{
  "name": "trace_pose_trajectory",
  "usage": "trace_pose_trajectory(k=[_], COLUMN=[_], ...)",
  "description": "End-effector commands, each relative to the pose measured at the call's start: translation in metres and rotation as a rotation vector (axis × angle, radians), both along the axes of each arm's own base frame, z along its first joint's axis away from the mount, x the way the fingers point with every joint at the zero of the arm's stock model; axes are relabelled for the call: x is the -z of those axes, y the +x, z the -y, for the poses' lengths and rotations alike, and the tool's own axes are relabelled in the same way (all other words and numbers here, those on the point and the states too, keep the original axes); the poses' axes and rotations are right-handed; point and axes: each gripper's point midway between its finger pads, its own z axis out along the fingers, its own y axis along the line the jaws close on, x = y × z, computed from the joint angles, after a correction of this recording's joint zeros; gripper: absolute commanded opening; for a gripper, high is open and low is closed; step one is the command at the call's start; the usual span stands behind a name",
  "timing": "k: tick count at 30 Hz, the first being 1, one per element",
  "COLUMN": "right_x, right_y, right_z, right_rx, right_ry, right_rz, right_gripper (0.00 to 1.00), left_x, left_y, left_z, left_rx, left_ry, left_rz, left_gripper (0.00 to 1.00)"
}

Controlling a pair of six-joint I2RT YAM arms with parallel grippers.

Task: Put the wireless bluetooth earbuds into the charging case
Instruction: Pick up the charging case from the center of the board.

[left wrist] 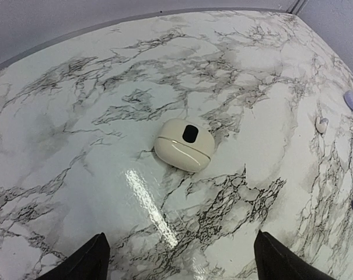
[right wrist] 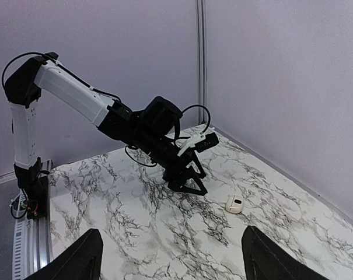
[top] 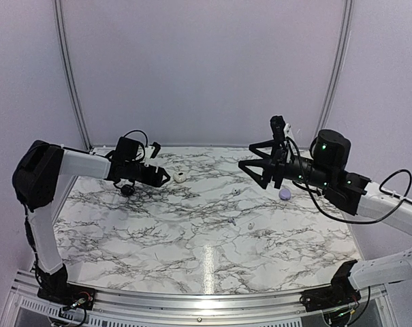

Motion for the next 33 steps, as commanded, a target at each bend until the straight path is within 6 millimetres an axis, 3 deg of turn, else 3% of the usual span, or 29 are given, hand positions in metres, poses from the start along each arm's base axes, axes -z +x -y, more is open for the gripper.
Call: trace_pose_trajectory(k=[1, 14, 22, 27, 33], right_x=[-0.009, -0.008, -0.008, -0.008, -0.007], right_y=[0.0, 0.001, 0.0, 0.001, 0.0], right_z=[0.006, 0.009, 0.011, 0.011, 0.012], right_rx=[0.014, 0.03, 0.036, 0.038, 0.038], right_ry=[0.024, 0.011, 0.01, 0.009, 0.004], right_rz=[0.012, 0.023, 0.025, 0.026, 0.024], right_gripper=[0.83, 0.83, 0.83, 0.83, 0.83], left_x=[0.012, 0.059, 0.085, 0.093, 0.094], left_y=[0.008, 0.03, 0.041, 0.042, 0.033], left_z=[0.025, 0.054, 0.059, 0.065, 0.066], left_rx=[0.177, 0.325, 0.338, 0.36, 0.4], left_ry=[0.03, 0.216, 0.322, 0.354, 0.352], left_rz=[0.043, -0.01, -0.087, -0.11, -0.117], left_gripper=[0.89, 0.91, 0.86, 0.75, 0.54])
